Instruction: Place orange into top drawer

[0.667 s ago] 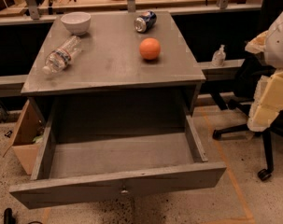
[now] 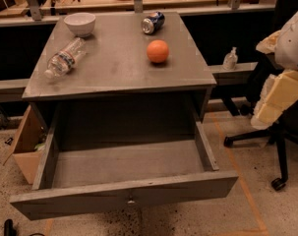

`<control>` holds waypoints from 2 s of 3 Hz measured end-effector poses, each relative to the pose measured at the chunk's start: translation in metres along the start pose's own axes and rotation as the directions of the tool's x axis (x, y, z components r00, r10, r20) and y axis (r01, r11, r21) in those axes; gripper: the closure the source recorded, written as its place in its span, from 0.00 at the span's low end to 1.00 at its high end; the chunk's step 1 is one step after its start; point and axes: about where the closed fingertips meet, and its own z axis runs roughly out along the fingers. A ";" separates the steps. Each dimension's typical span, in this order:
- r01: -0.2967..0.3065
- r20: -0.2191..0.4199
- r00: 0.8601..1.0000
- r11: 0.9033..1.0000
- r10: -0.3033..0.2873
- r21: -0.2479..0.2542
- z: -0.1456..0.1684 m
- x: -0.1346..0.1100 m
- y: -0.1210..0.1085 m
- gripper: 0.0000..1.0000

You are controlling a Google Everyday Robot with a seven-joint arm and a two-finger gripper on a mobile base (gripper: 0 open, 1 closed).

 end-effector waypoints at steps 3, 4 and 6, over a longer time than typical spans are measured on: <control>-0.187 0.465 0.874 0.981 0.142 0.051 0.079 -0.050 -0.120 0.00; -0.181 0.603 0.784 0.983 0.150 -0.008 0.122 -0.079 -0.149 0.00; -0.201 0.630 0.759 0.980 0.163 -0.012 0.136 -0.090 -0.160 0.00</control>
Offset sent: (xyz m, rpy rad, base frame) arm 0.1699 0.0018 -0.0219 0.5135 -0.2673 -0.1296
